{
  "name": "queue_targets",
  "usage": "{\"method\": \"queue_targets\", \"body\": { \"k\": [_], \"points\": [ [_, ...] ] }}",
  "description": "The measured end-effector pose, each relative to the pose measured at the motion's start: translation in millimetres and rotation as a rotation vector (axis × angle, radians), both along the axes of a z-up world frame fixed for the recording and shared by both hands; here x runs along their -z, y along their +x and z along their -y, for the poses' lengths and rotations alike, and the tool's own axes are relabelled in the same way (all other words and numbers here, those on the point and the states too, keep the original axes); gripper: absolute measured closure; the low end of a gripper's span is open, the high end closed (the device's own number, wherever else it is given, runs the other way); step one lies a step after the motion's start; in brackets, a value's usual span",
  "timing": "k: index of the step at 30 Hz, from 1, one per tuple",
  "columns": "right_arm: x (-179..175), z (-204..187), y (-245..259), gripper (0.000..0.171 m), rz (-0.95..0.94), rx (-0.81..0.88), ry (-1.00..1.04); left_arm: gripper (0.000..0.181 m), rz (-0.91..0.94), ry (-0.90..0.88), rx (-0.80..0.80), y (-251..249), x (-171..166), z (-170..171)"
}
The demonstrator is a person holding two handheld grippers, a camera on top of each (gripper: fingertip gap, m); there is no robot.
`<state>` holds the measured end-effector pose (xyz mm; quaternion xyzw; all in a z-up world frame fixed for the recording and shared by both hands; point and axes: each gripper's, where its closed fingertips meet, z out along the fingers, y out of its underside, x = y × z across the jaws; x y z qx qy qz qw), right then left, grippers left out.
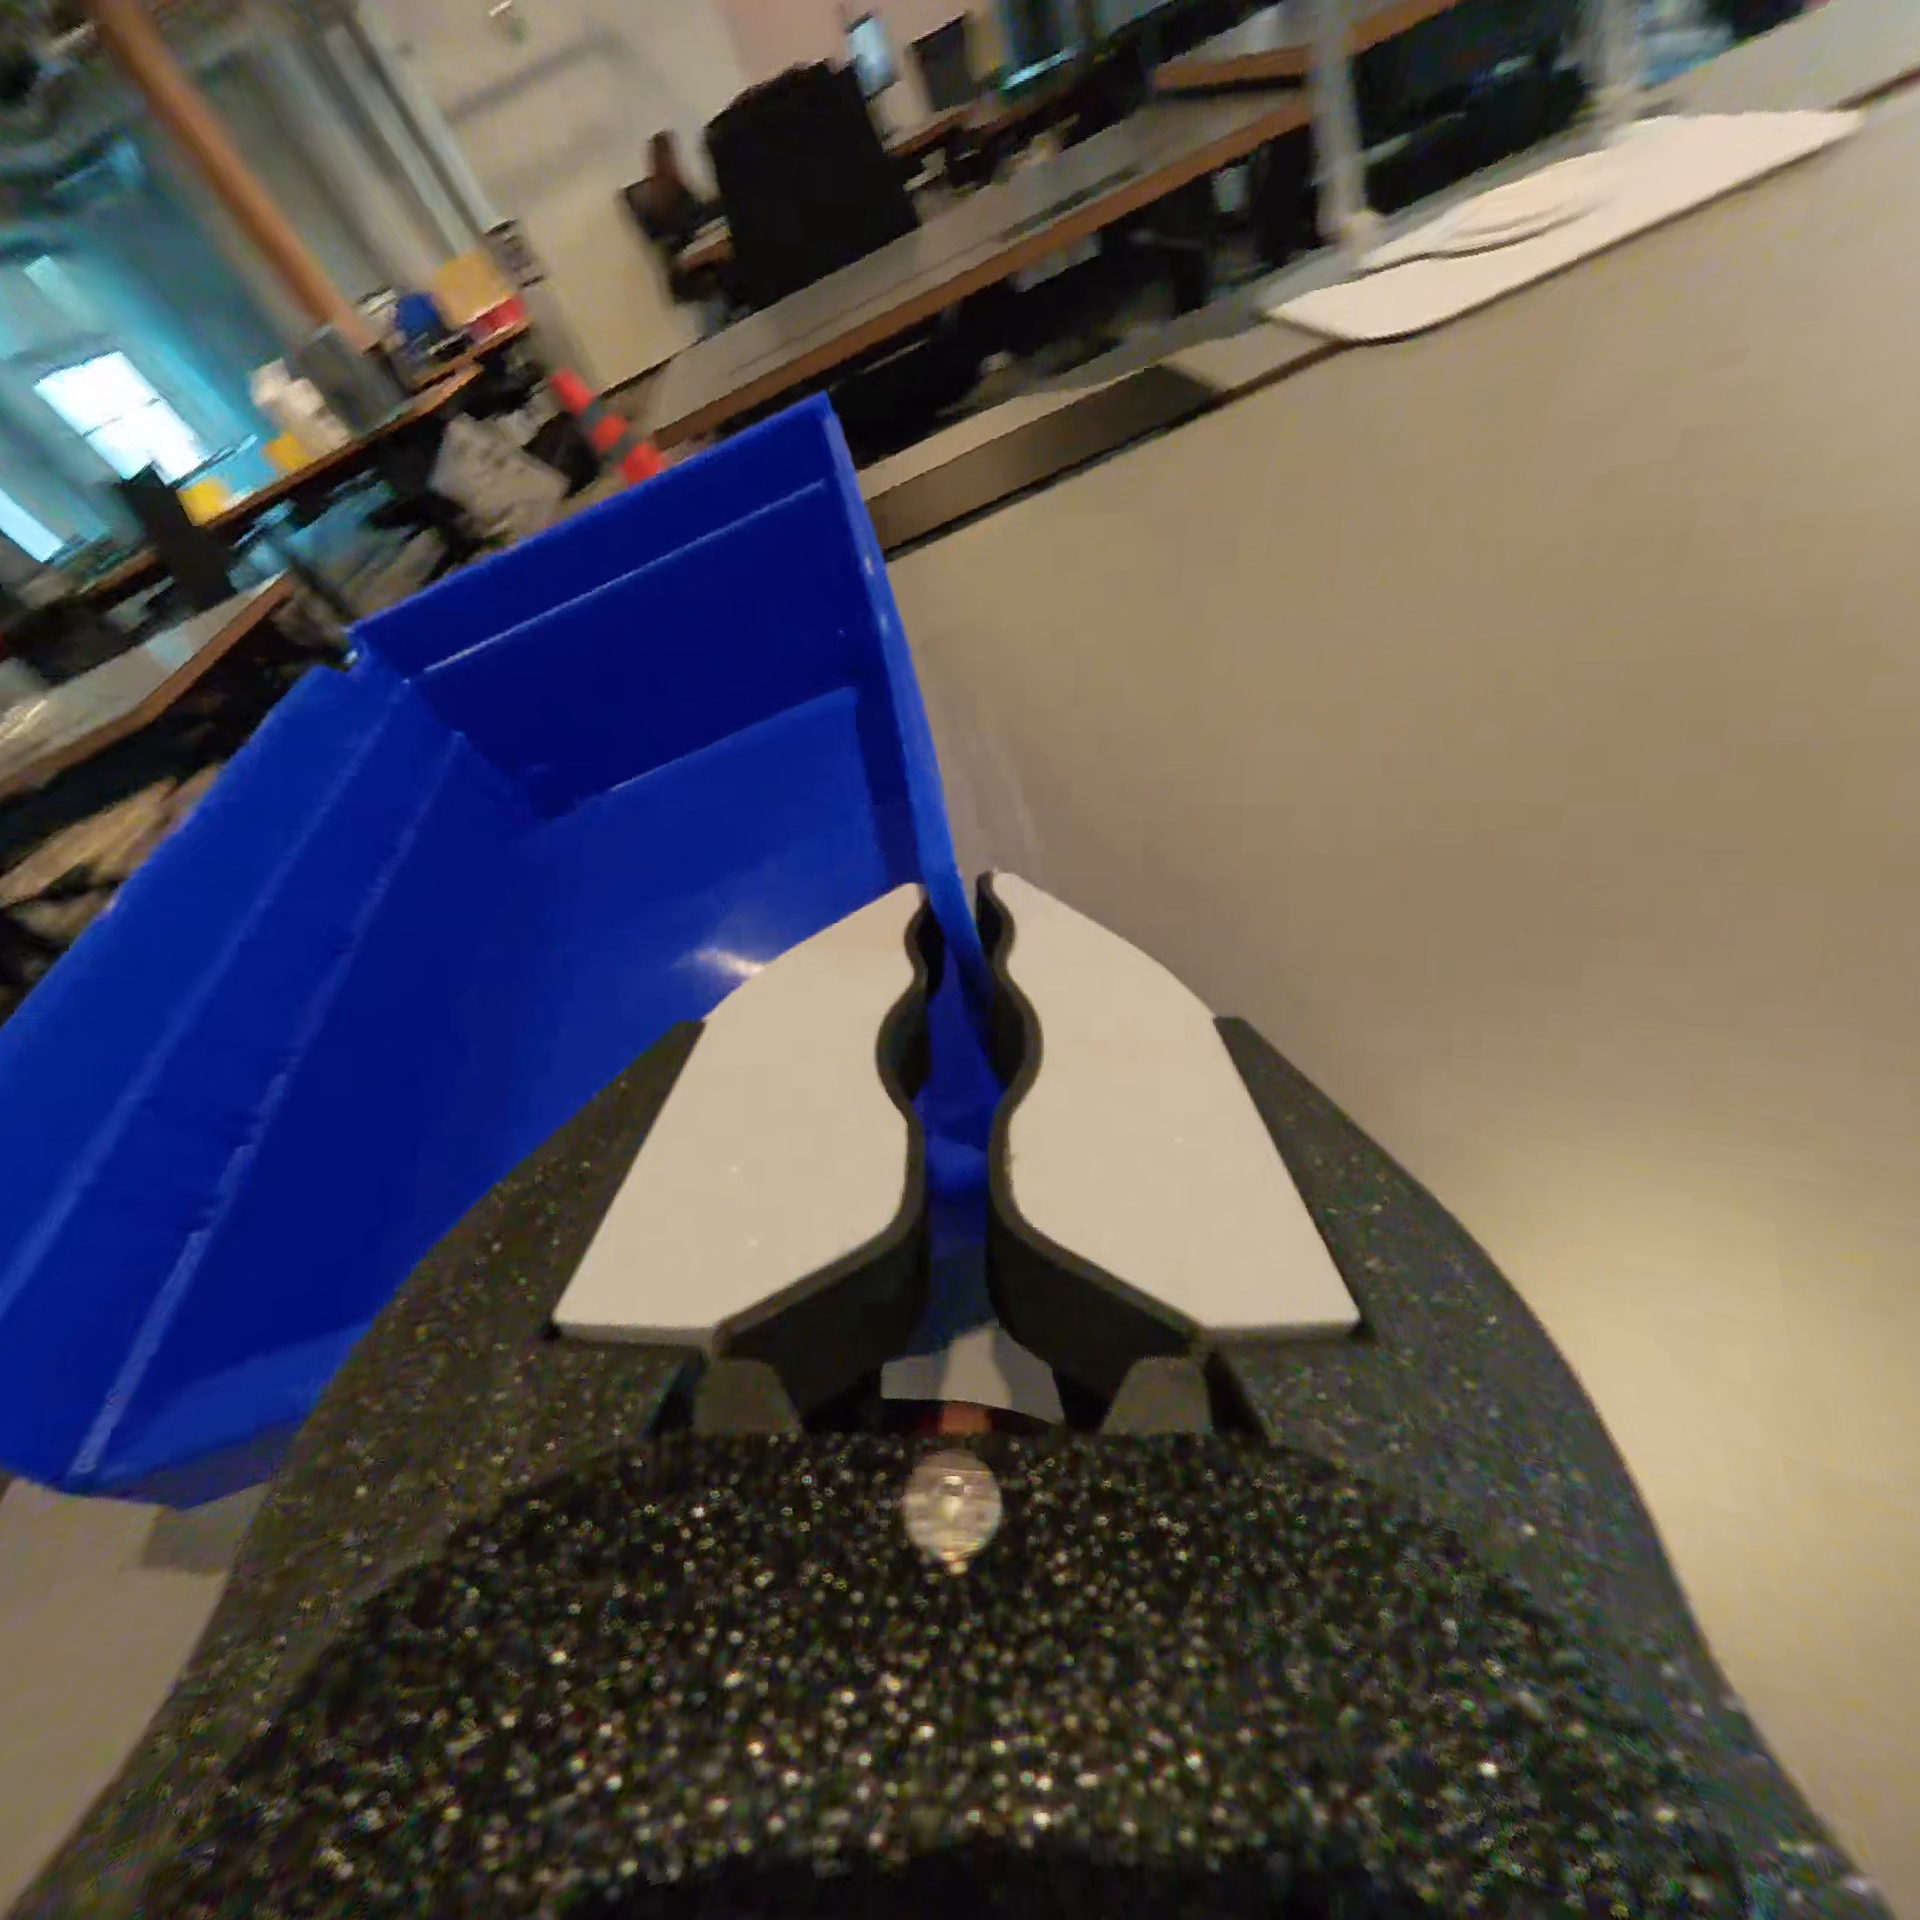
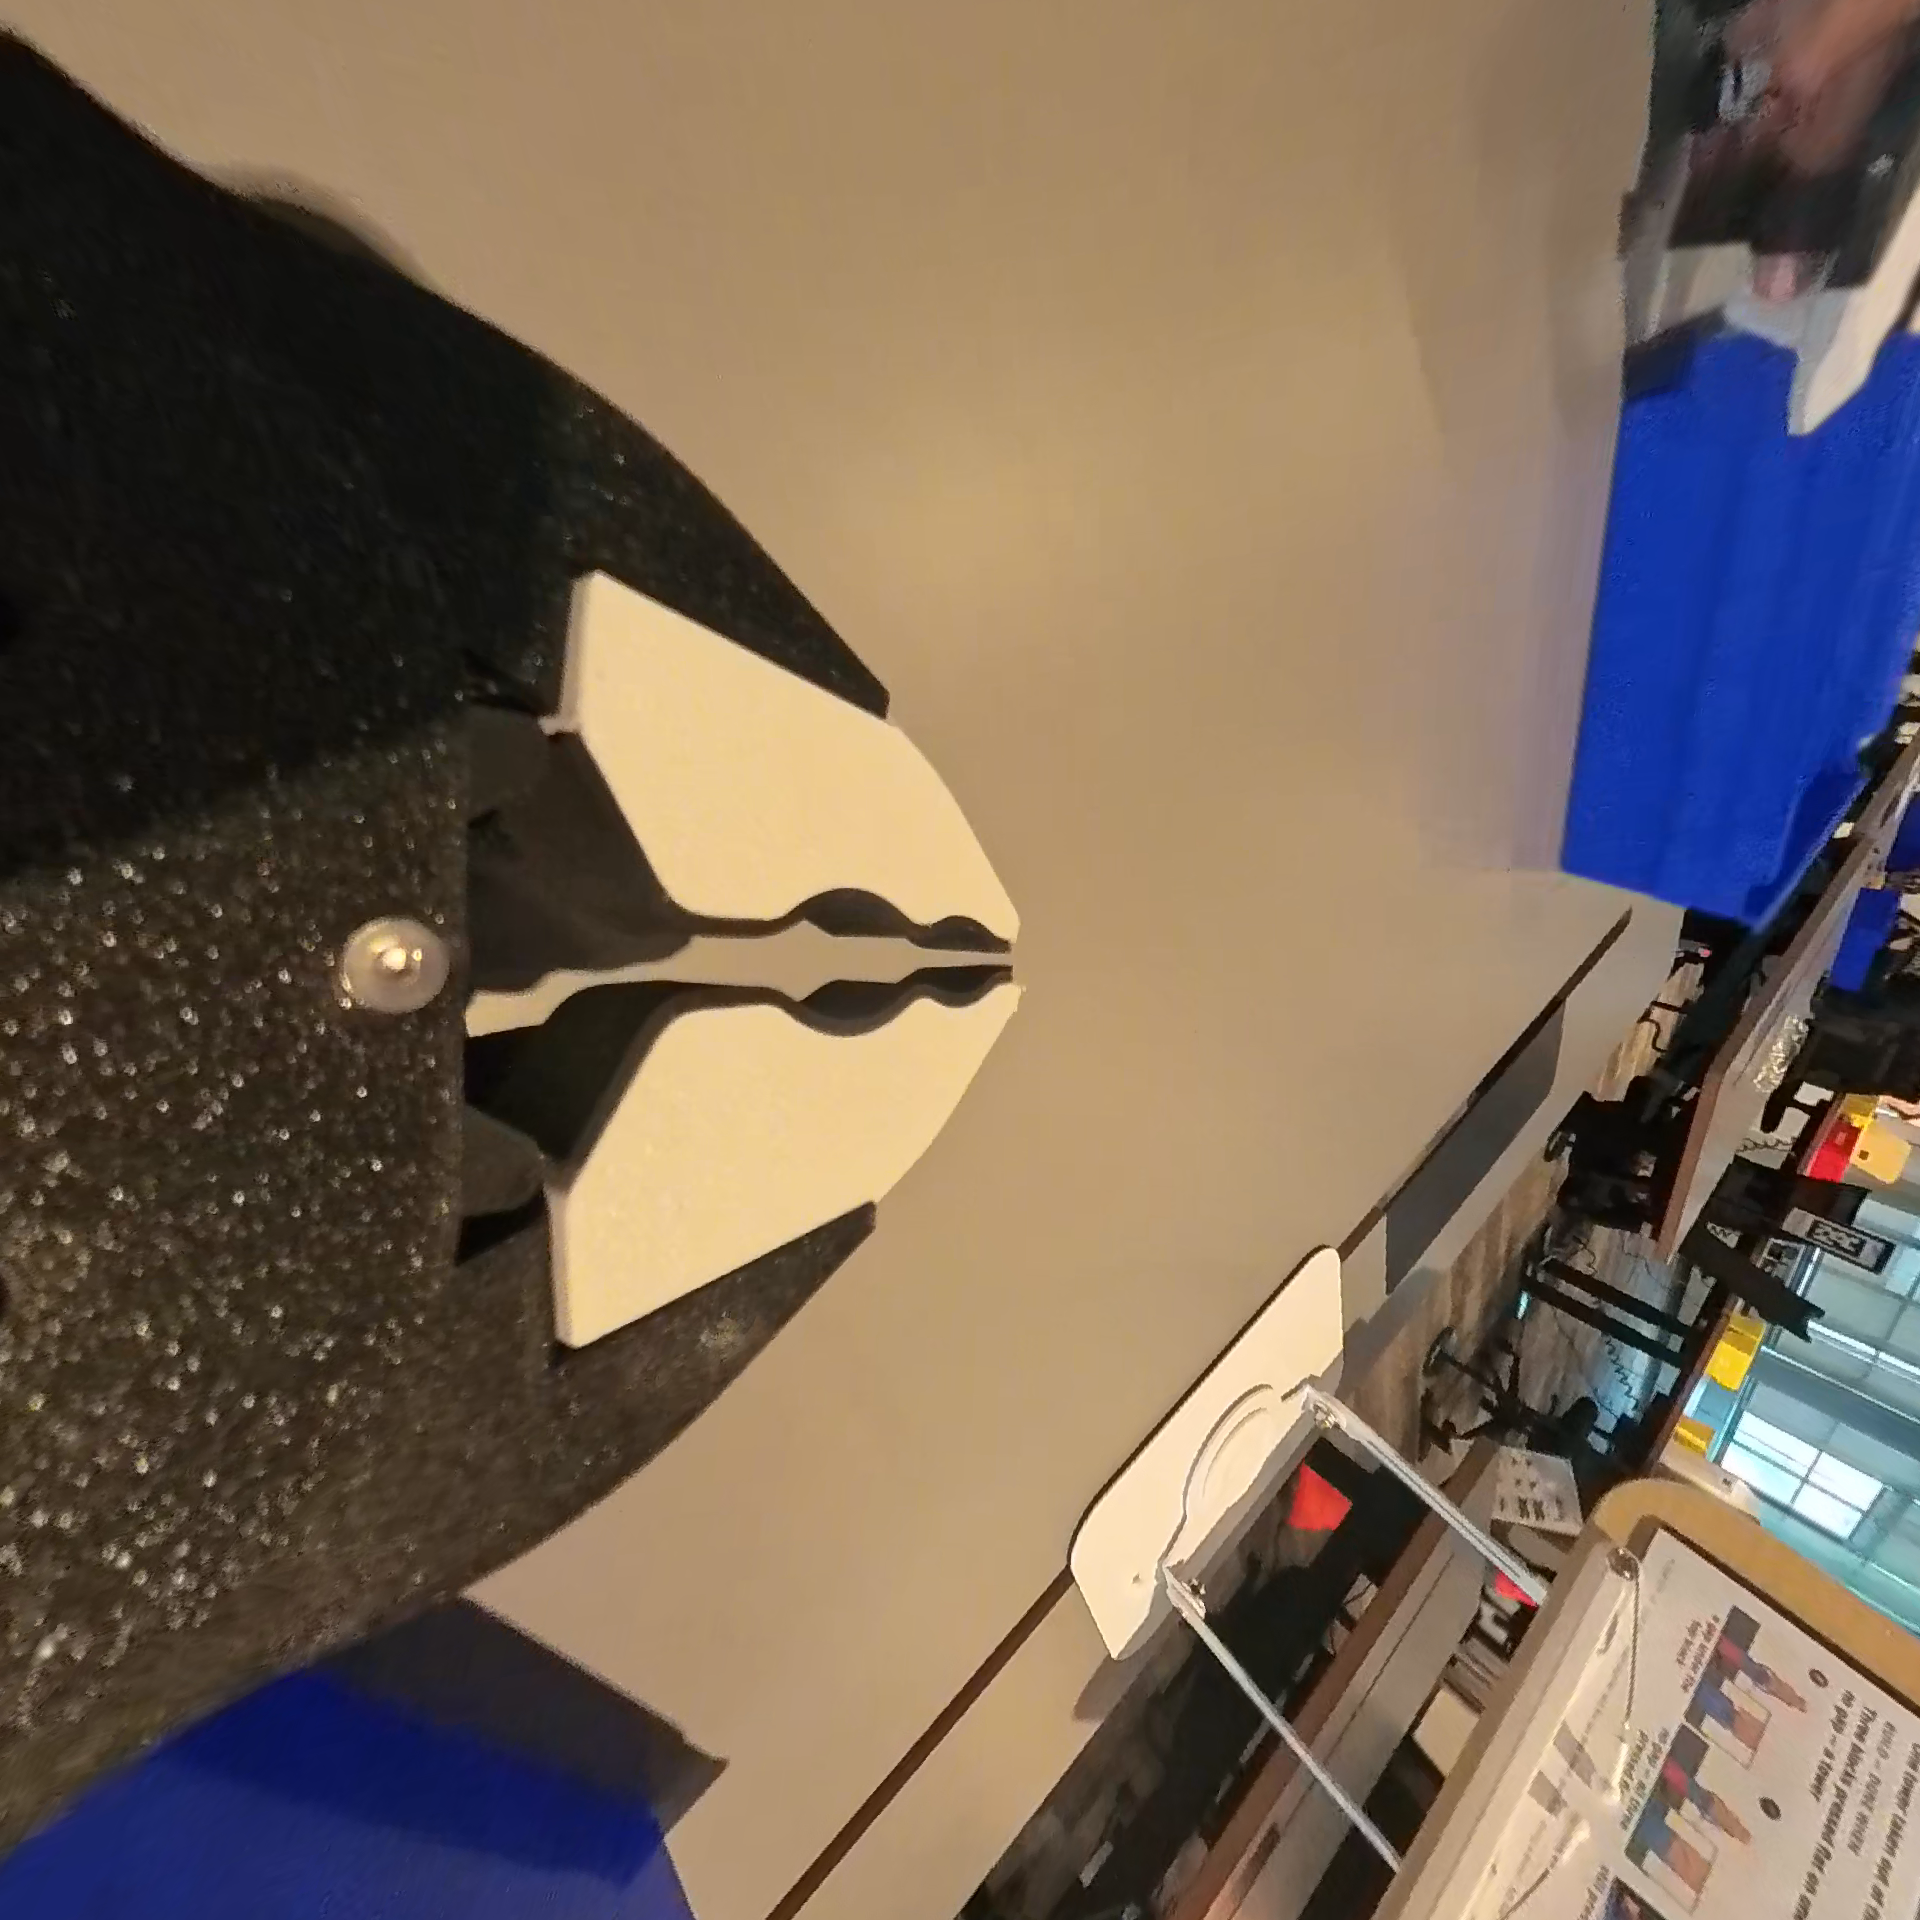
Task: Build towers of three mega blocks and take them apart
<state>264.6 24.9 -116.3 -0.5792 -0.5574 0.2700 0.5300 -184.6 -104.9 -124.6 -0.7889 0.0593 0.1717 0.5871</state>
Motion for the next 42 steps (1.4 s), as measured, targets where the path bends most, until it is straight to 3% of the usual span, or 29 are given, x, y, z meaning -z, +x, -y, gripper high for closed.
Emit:
{"method": "queue_targets", "body": {
  "k": [13,15,18,23,26,32,36,42],
  "points": [
    [-31.1,11.8,21.1,0.167,-0.217,0.013,-0.044,0.179,0.101,-0.054,0.896,154.3,0.9,64.7],
    [-41.4,9.4,33.0,0.163,-0.269,0.081,-0.025,0.179,0.127,-0.075,1.005,172.2,1.1,76.4],
    [-56.6,-3.4,66.4,0.147,-0.330,0.331,0.080,0.177,0.185,-0.124,1.158,198.1,1.1,93.0],
    [-80.4,-1.5,132.7,0.146,-0.342,0.683,0.289,0.179,0.227,-0.174,1.287,223.8,1.6,103.4],
    [-71.9,-18.4,166.6,0.145,-0.313,0.840,0.201,0.178,0.241,-0.188,1.319,231.7,1.8,101.3],
    [-6.5,-62.4,164.8,0.132,-0.231,0.794,-0.245,0.178,0.247,-0.200,1.358,242.4,2.0,97.6],
    [1.4,-74.8,158.7,0.158,-0.201,0.747,-0.256,0.178,0.246,-0.202,1.372,247.6,2.0,99.3],
    [2.7,-78.2,142.7,0.158,-0.067,0.654,-0.175,0.178,0.251,-0.210,1.397,252.2,2.0,102.5]
  ]
}}
